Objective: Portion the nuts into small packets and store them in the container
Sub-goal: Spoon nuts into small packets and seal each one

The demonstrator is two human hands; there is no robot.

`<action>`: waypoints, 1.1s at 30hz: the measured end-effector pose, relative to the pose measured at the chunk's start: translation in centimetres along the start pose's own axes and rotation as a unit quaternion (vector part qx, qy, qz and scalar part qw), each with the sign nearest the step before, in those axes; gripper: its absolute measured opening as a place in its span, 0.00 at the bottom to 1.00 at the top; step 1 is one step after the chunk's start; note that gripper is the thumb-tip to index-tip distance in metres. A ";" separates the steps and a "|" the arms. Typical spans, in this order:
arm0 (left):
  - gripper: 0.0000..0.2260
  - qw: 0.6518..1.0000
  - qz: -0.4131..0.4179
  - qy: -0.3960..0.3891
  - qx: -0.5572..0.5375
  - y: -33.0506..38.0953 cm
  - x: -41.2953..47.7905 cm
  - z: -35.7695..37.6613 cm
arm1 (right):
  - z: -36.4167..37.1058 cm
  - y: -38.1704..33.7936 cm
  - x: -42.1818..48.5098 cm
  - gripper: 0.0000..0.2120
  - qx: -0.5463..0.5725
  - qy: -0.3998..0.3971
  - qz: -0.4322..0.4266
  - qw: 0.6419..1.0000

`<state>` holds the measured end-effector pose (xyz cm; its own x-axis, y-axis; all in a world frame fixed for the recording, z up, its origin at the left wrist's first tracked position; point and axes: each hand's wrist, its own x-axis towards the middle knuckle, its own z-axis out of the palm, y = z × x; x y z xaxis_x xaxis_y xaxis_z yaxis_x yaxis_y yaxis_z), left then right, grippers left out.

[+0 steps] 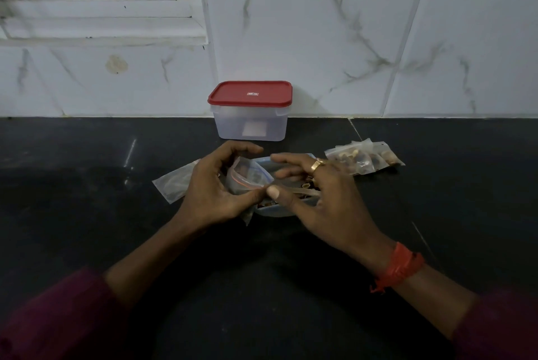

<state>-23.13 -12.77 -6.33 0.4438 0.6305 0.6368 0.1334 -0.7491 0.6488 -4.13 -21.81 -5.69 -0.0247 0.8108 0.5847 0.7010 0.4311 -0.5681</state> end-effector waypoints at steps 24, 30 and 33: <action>0.05 0.988 -0.098 -0.037 -0.115 1.4 -0.1 0.9 | -1.1 1.3 0.4 0.12 0.210 0.014 0.108 0.972; 0.09 0.993 -0.072 -0.008 -0.098 1.3 -0.3 1.0 | -1.1 1.5 0.3 0.05 0.162 0.013 0.083 0.983; 0.09 0.991 -0.079 -0.009 -0.107 1.4 -0.2 0.8 | -1.3 1.6 0.3 0.03 0.160 0.036 0.064 0.984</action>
<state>-22.32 -14.06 -5.90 0.4489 0.7314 0.5134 0.0130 -0.5798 0.8147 -2.11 -21.42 -5.71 0.1082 0.8415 0.5293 0.4342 0.4390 -0.7866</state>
